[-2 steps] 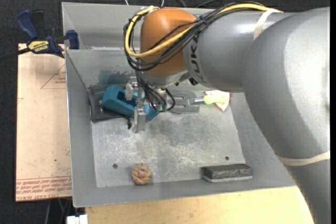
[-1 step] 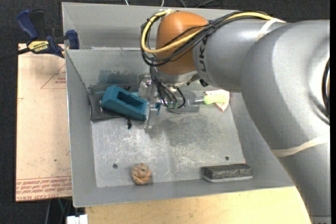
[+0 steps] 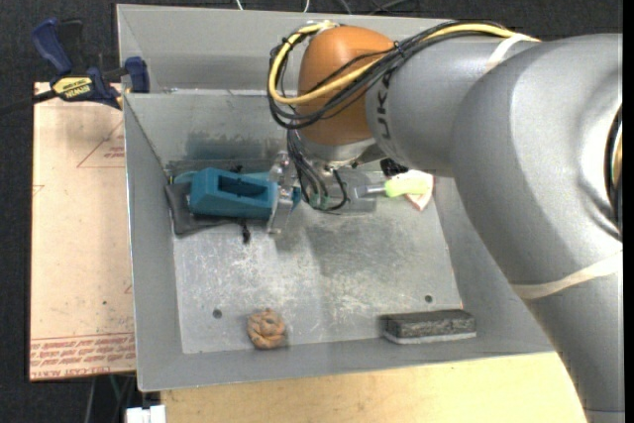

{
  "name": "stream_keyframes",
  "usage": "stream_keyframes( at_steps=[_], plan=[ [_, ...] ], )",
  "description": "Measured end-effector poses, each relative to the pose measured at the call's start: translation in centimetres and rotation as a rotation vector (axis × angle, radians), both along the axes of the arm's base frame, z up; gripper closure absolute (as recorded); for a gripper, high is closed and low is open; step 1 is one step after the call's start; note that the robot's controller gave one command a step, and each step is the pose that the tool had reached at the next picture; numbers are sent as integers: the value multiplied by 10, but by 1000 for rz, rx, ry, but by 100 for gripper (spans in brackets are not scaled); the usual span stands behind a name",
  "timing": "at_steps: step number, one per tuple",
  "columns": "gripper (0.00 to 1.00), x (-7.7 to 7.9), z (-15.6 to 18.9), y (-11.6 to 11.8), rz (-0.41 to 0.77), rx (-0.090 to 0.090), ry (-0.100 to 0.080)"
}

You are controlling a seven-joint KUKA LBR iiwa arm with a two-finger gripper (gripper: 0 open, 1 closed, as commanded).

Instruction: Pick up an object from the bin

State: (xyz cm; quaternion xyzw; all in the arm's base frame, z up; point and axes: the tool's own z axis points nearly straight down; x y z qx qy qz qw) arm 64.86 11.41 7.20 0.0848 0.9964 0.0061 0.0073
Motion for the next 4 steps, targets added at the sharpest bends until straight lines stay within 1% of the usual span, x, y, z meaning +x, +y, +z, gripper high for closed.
stream_keyframes(
  at_steps=[1, 2, 3, 4],
  plan=[
    [100, 0, 0, 0, -1, 0, 0],
    [100, 6, 56, -25, 146, -3, 2],
    [100, 6, 56, -25, 146, -3, 2],
    [100, -3, 120, -34, 128, -3, 10]
  ],
)
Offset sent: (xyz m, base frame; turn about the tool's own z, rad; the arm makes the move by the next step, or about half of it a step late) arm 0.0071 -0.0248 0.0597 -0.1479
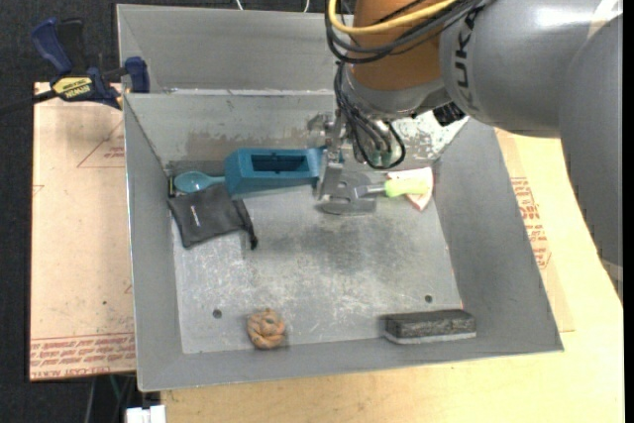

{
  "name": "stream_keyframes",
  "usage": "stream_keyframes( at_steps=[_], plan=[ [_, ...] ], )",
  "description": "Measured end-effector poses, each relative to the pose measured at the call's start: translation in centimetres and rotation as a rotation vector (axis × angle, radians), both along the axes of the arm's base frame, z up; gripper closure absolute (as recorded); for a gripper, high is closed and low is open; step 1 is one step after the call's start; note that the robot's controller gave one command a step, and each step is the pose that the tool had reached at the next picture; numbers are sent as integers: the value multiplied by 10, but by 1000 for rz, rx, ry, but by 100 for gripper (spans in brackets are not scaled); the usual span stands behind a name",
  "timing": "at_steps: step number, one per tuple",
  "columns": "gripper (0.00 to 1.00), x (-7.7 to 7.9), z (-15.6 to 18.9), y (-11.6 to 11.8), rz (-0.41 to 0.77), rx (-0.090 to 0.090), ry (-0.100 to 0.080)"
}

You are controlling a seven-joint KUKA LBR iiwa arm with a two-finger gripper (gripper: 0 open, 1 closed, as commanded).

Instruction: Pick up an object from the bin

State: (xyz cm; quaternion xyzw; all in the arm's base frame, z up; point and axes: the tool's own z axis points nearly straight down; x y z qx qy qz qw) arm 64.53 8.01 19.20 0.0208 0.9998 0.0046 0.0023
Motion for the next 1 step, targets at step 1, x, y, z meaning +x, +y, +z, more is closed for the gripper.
stream_keyframes(
  at_steps=[1],
  plan=[
    [100, -9, 76, 3, -44, -1, 3]
  ],
)
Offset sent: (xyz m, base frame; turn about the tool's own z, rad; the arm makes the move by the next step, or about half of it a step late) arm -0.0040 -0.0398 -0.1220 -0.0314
